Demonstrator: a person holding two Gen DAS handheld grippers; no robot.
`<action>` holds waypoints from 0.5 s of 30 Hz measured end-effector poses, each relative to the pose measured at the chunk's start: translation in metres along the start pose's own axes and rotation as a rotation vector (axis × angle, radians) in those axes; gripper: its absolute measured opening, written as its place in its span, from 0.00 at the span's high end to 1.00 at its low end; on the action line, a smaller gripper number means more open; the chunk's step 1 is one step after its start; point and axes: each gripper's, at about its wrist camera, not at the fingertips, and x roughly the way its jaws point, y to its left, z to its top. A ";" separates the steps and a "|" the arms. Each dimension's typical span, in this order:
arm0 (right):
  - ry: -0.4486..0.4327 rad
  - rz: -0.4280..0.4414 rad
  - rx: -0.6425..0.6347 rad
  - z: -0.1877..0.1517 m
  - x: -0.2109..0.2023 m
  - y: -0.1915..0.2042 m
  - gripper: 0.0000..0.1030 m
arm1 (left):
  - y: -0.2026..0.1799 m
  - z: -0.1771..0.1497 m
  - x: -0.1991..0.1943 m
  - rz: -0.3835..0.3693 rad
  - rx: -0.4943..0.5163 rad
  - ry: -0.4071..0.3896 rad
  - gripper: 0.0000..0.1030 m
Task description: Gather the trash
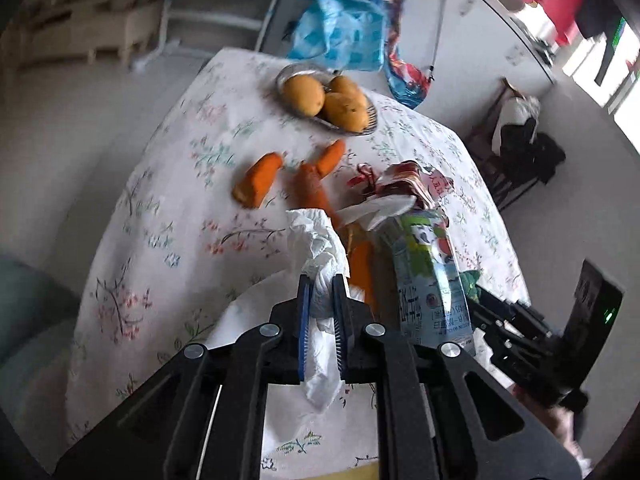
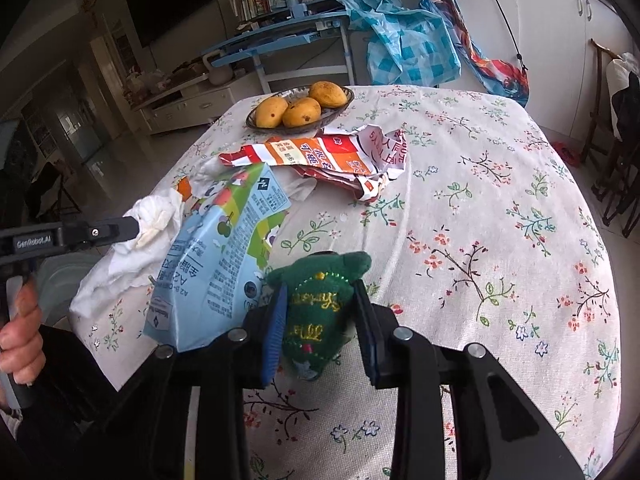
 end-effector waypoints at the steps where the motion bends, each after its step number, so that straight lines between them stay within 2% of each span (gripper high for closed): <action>1: 0.000 -0.001 0.000 0.000 0.000 0.000 0.68 | 0.002 0.000 0.000 0.014 -0.004 -0.002 0.87; 6: 0.005 0.002 0.004 0.000 0.001 -0.001 0.68 | -0.005 -0.002 0.001 0.090 0.064 -0.009 0.71; 8: 0.007 0.004 0.006 0.001 0.002 -0.001 0.68 | -0.013 -0.002 0.002 0.134 0.121 -0.025 0.58; 9: 0.007 0.005 0.007 0.000 0.002 -0.001 0.68 | -0.016 -0.002 0.001 0.159 0.147 -0.035 0.55; 12: 0.010 0.008 0.012 0.001 0.004 -0.001 0.67 | -0.026 -0.004 -0.005 0.205 0.208 -0.075 0.53; 15: 0.010 0.009 0.014 0.001 0.004 -0.002 0.67 | -0.034 -0.004 -0.012 0.175 0.255 -0.112 0.53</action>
